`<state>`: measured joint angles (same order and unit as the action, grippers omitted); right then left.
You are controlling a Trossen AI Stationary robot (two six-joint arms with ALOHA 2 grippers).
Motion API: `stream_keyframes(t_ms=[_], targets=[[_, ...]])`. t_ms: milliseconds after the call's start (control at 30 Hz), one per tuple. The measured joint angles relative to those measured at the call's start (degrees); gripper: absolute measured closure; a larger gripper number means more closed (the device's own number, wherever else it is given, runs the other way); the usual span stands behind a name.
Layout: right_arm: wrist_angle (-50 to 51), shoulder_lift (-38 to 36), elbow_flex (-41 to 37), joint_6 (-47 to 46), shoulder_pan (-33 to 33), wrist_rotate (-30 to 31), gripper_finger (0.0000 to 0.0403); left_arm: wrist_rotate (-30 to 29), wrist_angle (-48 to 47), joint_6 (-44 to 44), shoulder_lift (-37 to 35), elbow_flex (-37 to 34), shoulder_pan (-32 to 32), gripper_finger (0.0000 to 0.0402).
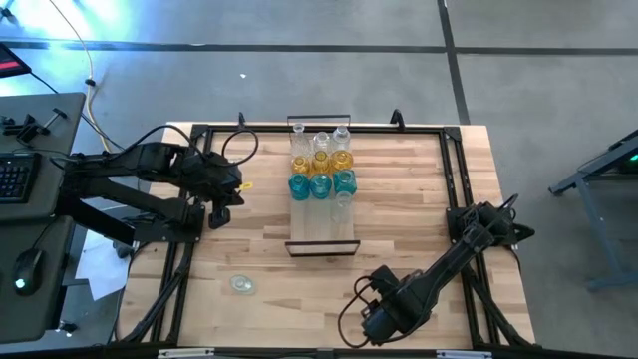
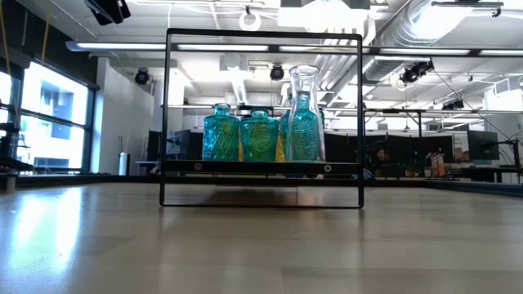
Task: Sort vases onto shelf
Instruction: Put the right transparent flower vase on the shelf aligned with the other transparent flower vase
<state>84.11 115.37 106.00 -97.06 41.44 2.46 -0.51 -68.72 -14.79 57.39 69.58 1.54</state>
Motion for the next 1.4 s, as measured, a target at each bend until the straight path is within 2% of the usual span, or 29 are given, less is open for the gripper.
stream_keyframes(t_ms=[400,833,1400], targets=[[1.57,0.24,0.00,-0.87,1.03,-0.57,0.0096,0.02,-0.49,0.00,-0.02,0.00,0.02,0.0401],[1.84,0.35,0.00,-1.46,0.99,1.73,0.0096,0.02,-0.49,-0.06,-0.01,0.00,0.01,0.0401],[0.15,4.61,0.02,0.09,1.32,0.19,0.0097,0.02,-0.51,-0.68,0.00,0.00,0.02,0.0401]])
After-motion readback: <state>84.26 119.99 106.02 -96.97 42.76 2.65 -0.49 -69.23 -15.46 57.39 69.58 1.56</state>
